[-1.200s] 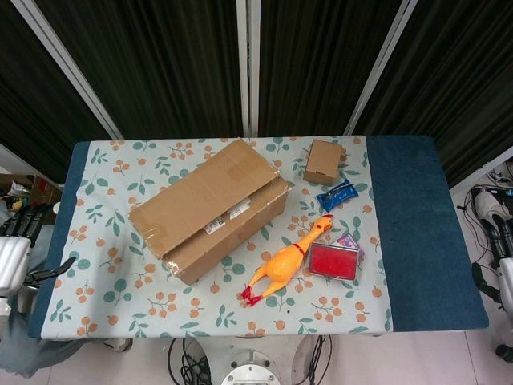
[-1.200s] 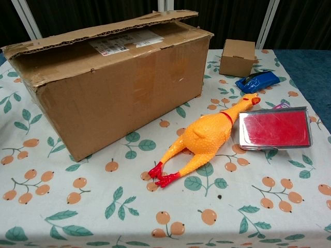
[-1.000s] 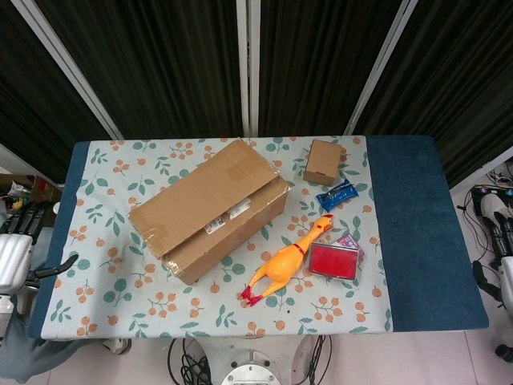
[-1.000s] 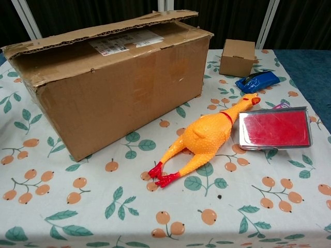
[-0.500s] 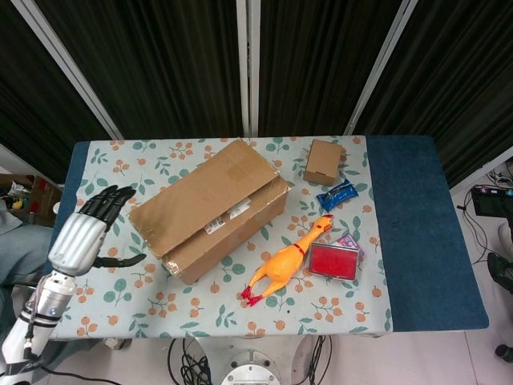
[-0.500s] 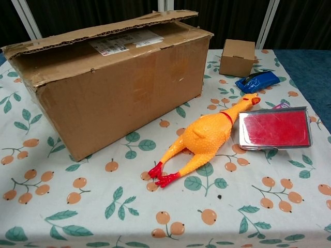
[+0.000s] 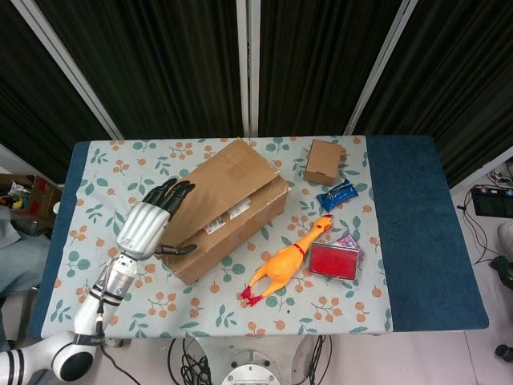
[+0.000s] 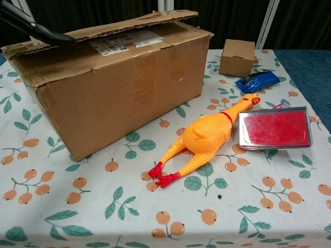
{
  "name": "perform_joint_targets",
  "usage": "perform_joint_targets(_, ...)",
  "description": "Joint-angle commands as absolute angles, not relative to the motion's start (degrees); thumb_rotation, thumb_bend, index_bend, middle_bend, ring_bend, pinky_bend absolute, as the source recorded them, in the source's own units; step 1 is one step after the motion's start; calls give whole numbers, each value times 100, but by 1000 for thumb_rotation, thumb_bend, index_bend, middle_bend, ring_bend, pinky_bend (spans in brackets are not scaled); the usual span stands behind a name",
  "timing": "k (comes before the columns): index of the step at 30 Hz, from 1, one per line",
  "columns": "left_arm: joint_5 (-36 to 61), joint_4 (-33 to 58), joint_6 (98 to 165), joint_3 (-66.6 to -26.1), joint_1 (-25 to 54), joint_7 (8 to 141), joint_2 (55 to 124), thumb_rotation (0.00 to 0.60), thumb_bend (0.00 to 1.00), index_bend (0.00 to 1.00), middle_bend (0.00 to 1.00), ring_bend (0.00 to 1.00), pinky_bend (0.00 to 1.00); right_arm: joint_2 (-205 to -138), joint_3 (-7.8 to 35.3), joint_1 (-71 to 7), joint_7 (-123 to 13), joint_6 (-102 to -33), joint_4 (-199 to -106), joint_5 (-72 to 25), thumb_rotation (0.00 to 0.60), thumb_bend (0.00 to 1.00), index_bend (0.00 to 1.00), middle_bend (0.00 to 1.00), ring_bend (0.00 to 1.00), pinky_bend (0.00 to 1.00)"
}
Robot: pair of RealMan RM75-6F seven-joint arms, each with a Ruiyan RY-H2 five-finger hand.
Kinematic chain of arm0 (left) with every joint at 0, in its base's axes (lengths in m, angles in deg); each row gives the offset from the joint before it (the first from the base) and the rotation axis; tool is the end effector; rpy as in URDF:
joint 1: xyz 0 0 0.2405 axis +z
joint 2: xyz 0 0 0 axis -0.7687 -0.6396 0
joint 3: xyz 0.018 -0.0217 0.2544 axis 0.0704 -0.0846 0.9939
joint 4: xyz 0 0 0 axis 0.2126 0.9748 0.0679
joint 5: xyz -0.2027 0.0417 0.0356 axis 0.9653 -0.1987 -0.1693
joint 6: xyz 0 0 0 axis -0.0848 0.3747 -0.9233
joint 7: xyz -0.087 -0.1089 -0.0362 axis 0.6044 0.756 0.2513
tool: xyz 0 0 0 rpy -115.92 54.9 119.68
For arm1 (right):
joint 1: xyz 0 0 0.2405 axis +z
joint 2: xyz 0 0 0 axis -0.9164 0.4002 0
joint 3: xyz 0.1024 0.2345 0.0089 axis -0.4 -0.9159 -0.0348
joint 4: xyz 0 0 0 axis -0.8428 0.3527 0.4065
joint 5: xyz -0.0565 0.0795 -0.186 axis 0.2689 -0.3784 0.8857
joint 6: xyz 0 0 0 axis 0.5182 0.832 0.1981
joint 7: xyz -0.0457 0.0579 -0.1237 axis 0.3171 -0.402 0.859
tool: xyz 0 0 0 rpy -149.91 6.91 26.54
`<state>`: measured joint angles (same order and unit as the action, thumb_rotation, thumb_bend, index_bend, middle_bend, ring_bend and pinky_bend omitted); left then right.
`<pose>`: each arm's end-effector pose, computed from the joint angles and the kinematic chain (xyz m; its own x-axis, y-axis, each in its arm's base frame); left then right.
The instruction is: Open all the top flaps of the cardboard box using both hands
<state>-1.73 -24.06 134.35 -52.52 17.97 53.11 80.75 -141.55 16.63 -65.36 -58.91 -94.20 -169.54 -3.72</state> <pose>-0.1124 0.2951 0.0808 0.3101 0.0453 0.9496 0.8644 -0.4293 -0.2618 -0.3250 -0.1743 0.2485 0.4869 0.1609 0.8585 -0.8734 0.0933 0.4779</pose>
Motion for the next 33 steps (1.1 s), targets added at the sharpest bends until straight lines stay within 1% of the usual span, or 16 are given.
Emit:
perform_joint_targets(1, 111, -2265, 13359, -5284, 1634, 5109, 8331, 425, 61, 63, 83, 78, 190, -14146, 1647, -6547, -5931, -9398, -16905, -419, 600, 369, 0, 0, 0, 0)
perform_joint_targets(5, 186, -2088, 13433, -5241, 1590, 4954, 8435, 423, 61, 63, 82, 77, 190, -14162, 1646, -6532, -5933, -9365, -16866, -411, 600, 369, 0, 0, 0, 0)
perform_joint_targets(8, 122, -2020, 13562, -5210, 1595, 4878, 8471, 440, 81, 63, 82, 77, 190, -14179, 1640, -6515, -5937, -9348, -16861, -398, 600, 370, 0, 0, 0, 0)
perform_joint_targets(10, 1, -1990, 13745, -5219, 1615, 4806, 8507, 482, 133, 62, 83, 78, 190, -14184, 1637, -6505, -5942, -9344, -16861, -383, 600, 368, 0, 0, 0, 0)
perform_joint_targets(11, -76, -1985, 13933, -5250, 1643, 4744, 8566, 526, 177, 60, 83, 77, 190, -14186, 1634, -6500, -5934, -9346, -16863, -373, 600, 367, 0, 0, 0, 0)
perform_joint_targets(13, -257, -1924, 14242, -5294, 1668, 4562, 8668, 591, 254, 56, 82, 78, 189, -14184, 1628, -6494, -5920, -9354, -16878, -357, 600, 366, 0, 0, 0, 0)
perform_joint_targets(14, -414, -1820, 14478, -5321, 1679, 4344, 8746, 600, 278, 55, 83, 77, 189, -14181, 1625, -6494, -5904, -9363, -16890, -351, 600, 366, 0, 0, 0, 0)
perform_joint_targets(17, -686, -1441, 14954, -5444, 1654, 3760, 8965, 600, 311, 53, 83, 77, 189, -14171, 1618, -6492, -5877, -9389, -16924, -323, 600, 365, 0, 0, 0, 0)
perform_joint_targets(19, -603, -1219, 15063, -5617, 1594, 3476, 9033, 600, 313, 52, 83, 78, 189, -14162, 1623, -6495, -5873, -9406, -16940, -294, 600, 365, 0, 0, 0, 0)
perform_joint_targets(23, -260, -626, 15015, -6019, 1406, 3284, 9048, 600, 313, 43, 81, 78, 189, -14139, 1624, -6510, -5876, -9451, -16962, -257, 600, 362, 0, 0, 0, 0)
perform_joint_targets(25, -72, -96, 14910, -6245, 1239, 3329, 9080, 600, 313, 40, 74, 78, 189, -14123, 1617, -6524, -5888, -9490, -16975, -245, 600, 362, 0, 0, 0, 0)
perform_joint_targets(28, 405, 802, 14547, -6466, 1012, 3410, 9203, 600, 313, 30, 54, 77, 189, -14094, 1616, -6538, -5880, -9526, -17018, -220, 600, 363, 0, 0, 0, 0)
perform_joint_targets(29, 656, 1092, 14333, -6513, 947, 3407, 9244, 600, 313, 27, 49, 78, 189, -14079, 1620, -6539, -5863, -9535, -17046, -197, 600, 363, 0, 0, 0, 0)
perform_joint_targets(31, 1008, 1296, 14042, -6535, 927, 3407, 9242, 600, 313, 17, 36, 78, 189, -14046, 1631, -6530, -5826, -9537, -17098, -144, 600, 362, 0, 0, 0, 0)
perform_joint_targets(32, 1248, 1180, 13863, -6555, 982, 3501, 9169, 600, 303, 15, 34, 77, 190, -14024, 1633, -6512, -5821, -9541, -17133, -87, 600, 361, 0, 0, 0, 0)
perform_joint_targets(33, 1450, 958, 13739, -6590, 1062, 3632, 9073, 600, 270, 15, 38, 77, 190, -14008, 1629, -6490, -5839, -9545, -17158, -33, 600, 361, 0, 0, 0, 0)
